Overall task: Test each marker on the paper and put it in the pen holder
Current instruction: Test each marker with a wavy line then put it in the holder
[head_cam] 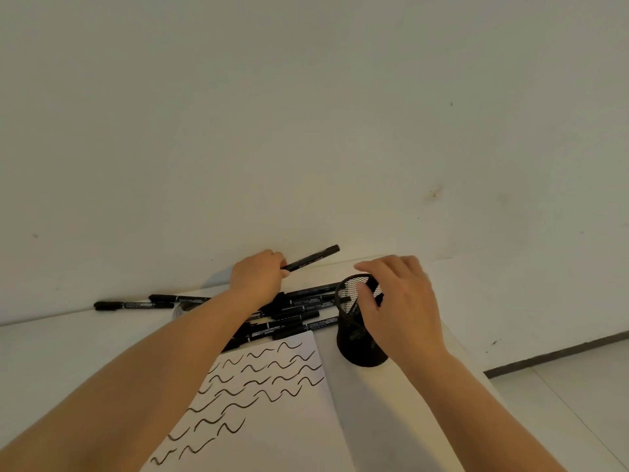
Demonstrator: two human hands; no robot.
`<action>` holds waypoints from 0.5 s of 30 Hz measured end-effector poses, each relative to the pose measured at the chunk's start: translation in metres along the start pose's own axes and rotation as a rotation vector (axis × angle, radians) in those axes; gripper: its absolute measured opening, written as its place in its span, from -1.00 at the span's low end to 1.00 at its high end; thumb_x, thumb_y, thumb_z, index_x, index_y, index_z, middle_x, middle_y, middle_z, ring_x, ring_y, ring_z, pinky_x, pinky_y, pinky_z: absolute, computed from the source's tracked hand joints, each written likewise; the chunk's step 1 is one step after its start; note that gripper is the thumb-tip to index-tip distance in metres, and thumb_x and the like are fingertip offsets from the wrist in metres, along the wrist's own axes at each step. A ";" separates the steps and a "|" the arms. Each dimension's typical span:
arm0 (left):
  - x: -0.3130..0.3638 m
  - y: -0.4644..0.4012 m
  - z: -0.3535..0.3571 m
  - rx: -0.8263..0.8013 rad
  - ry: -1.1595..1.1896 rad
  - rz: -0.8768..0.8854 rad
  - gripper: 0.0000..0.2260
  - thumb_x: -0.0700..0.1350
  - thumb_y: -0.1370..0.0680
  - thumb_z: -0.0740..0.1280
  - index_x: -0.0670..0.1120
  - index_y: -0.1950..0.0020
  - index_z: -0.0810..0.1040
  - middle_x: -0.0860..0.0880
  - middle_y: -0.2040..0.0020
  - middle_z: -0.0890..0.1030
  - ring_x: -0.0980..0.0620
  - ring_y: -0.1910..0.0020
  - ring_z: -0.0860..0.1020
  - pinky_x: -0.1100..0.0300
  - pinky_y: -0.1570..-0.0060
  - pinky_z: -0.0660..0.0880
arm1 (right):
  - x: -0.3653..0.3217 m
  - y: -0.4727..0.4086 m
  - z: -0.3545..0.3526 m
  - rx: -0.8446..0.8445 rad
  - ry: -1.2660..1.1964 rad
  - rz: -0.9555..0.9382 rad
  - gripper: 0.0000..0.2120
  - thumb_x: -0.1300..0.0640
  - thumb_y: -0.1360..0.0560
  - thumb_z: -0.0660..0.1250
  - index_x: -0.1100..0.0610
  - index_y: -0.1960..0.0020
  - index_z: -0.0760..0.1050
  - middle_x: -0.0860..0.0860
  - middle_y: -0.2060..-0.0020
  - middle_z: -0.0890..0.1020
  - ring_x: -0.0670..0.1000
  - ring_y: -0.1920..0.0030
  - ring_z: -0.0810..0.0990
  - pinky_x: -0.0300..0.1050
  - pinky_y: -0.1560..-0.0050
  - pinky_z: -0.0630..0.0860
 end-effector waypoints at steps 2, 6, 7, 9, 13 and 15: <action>-0.001 0.019 -0.017 0.072 0.061 -0.012 -0.76 0.03 -0.59 0.13 -0.04 -0.15 0.48 0.02 0.02 0.53 0.04 0.12 0.46 0.18 0.25 0.29 | -0.012 -0.001 -0.007 0.112 0.036 -0.068 -0.83 0.23 -0.39 0.37 0.14 0.03 0.60 0.03 0.14 0.63 0.14 0.03 0.52 -0.04 0.11 0.40; 0.000 0.072 -0.049 0.228 0.293 -0.001 -0.80 0.03 -0.57 0.19 0.02 -0.13 0.49 0.15 0.08 0.54 0.11 0.12 0.51 0.20 0.15 0.43 | -0.043 0.008 -0.007 0.018 -0.248 -0.007 -0.88 0.18 -0.45 0.28 0.05 0.12 0.58 -0.12 0.26 0.61 -0.13 0.18 0.51 -0.25 0.18 0.43; 0.000 0.088 -0.056 0.258 0.370 0.001 -0.81 0.02 -0.56 0.21 0.04 -0.13 0.49 0.20 0.11 0.52 0.16 0.14 0.50 0.25 0.15 0.42 | -0.051 0.013 -0.003 -0.070 -0.379 0.084 -0.88 0.17 -0.47 0.28 0.00 0.14 0.57 -0.18 0.29 0.60 -0.18 0.22 0.52 -0.35 0.23 0.41; 0.001 0.119 -0.069 0.299 0.494 0.006 -0.84 -0.01 -0.55 0.24 0.05 -0.10 0.50 0.27 0.17 0.49 0.25 0.18 0.50 0.32 0.19 0.42 | -0.066 0.023 0.007 -0.203 -0.594 0.253 -0.88 0.13 -0.48 0.29 -0.06 0.16 0.54 -0.14 0.34 0.61 -0.21 0.27 0.55 -0.41 0.27 0.40; -0.001 0.179 -0.076 0.258 0.587 0.060 -0.87 -0.06 -0.55 0.24 0.02 -0.07 0.51 0.14 0.11 0.58 0.13 0.11 0.55 0.11 0.08 0.53 | -0.092 0.044 0.018 -0.323 -0.921 0.399 -0.93 0.08 -0.49 0.30 -0.04 0.06 0.53 -0.04 0.37 0.63 -0.16 0.37 0.55 -0.35 0.36 0.42; -0.003 0.206 -0.070 0.253 0.601 0.064 -0.88 -0.05 -0.55 0.22 0.05 -0.05 0.50 0.15 0.12 0.56 0.15 0.12 0.53 0.10 0.09 0.51 | -0.105 0.058 0.023 -0.361 -1.067 0.465 -0.91 0.09 -0.51 0.28 0.02 0.03 0.55 -0.06 0.41 0.61 -0.13 0.40 0.52 -0.30 0.41 0.42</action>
Point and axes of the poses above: each hand's wrist, its own y-axis away from the middle knuckle, its own z-axis out of the palm, x = y × z, the point moved 2 cm from there along -y, towards the middle knuckle
